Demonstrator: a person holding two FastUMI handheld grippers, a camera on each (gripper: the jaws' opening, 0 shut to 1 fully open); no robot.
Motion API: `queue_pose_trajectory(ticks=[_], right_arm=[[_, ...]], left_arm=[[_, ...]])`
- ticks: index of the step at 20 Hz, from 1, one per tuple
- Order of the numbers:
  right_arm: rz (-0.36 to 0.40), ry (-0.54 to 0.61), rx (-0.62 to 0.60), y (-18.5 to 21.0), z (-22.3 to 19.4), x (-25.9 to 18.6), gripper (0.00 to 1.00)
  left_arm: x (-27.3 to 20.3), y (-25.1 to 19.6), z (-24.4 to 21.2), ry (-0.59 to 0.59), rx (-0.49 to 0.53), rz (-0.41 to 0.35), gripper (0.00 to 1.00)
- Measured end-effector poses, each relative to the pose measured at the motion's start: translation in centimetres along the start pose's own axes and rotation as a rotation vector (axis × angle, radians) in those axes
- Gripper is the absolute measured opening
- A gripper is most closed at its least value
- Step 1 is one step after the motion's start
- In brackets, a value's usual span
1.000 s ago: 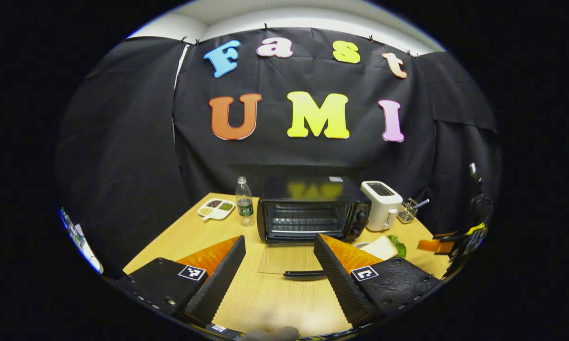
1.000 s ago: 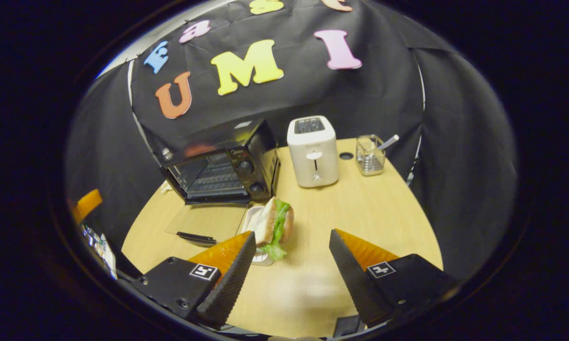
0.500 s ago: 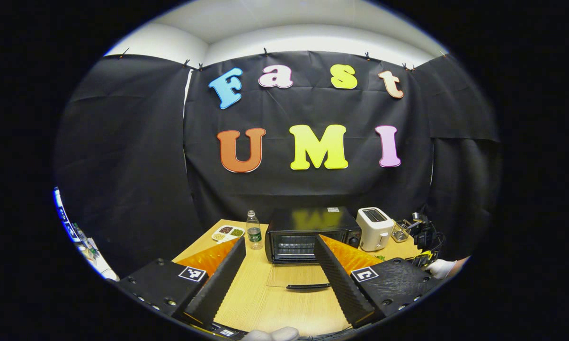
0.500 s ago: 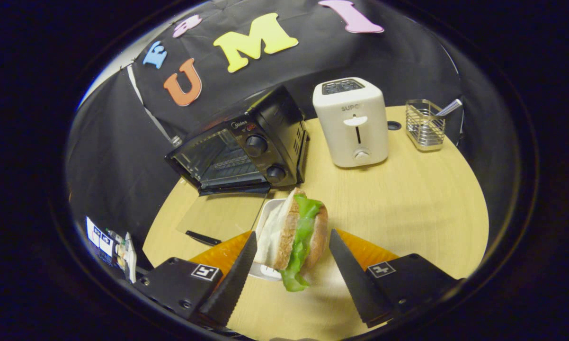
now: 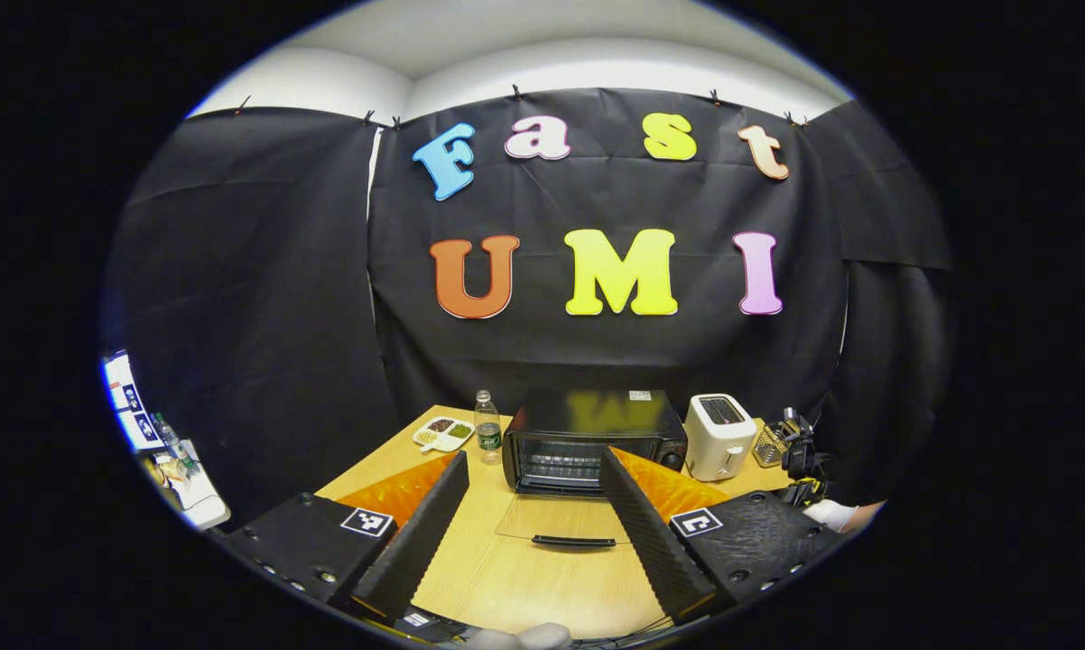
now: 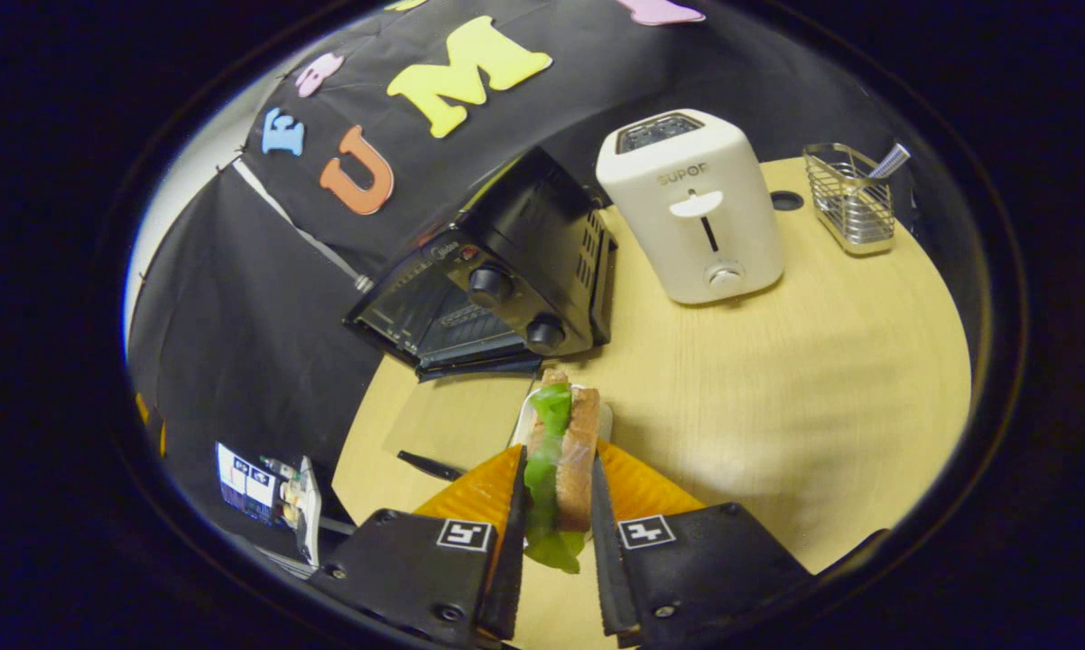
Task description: Open the electric oven with the left hand, put the food in, and close the electric oven.
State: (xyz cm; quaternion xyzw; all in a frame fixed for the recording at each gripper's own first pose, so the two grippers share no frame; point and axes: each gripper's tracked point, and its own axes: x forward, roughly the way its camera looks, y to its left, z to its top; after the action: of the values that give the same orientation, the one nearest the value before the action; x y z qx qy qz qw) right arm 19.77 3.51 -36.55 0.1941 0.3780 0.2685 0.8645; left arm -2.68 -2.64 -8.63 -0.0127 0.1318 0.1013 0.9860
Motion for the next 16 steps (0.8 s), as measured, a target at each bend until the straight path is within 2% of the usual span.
queue_pose_trajectory(ticks=[1,6,9,10,11,12,13,14,15,16], right_arm=[[-0.006,-0.014,-0.027,0.4,0.5,-0.6,0.37],[-0.031,-0.213,-0.08,6.3,4.5,-5.8,0.36],[-0.03,-0.355,-0.034,10.8,5.9,-8.0,0.36],[-0.024,-0.399,-0.001,12.3,6.1,-8.2,0.36],[-0.018,-0.44,0.029,13.6,6.2,-8.0,0.36],[-0.015,-0.482,0.059,14.5,6.3,-7.4,0.36],[-0.014,-0.519,0.094,15.3,6.2,-6.6,0.36],[-0.01,-0.546,0.133,15.9,5.9,-5.5,0.36],[0.001,-0.564,0.177,16.6,5.4,-4.1,0.36],[0.015,-0.585,0.219,17.2,5.1,-2.7,0.36]], left_arm=[[0.1,-0.1,0.0,0.001,0.004,-0.003,0.96],[0.0,1.4,0.0,-0.032,0.045,-0.061,0.96],[-0.1,2.5,0.1,-0.048,0.057,-0.116,0.96],[-0.1,3.2,0.1,-0.051,0.057,-0.123,0.87],[0.1,3.8,0.0,-0.053,0.055,-0.126,0.96],[0.1,4.2,-0.1,-0.052,0.048,-0.138,0.87],[0.1,4.5,-0.3,-0.049,0.047,-0.146,0.87],[0.2,5.0,-0.6,-0.045,0.05,-0.156,0.96],[0.2,5.3,-0.9,-0.036,0.06,-0.166,0.87],[0.3,5.8,-1.1,-0.032,0.077,-0.178,0.87]])
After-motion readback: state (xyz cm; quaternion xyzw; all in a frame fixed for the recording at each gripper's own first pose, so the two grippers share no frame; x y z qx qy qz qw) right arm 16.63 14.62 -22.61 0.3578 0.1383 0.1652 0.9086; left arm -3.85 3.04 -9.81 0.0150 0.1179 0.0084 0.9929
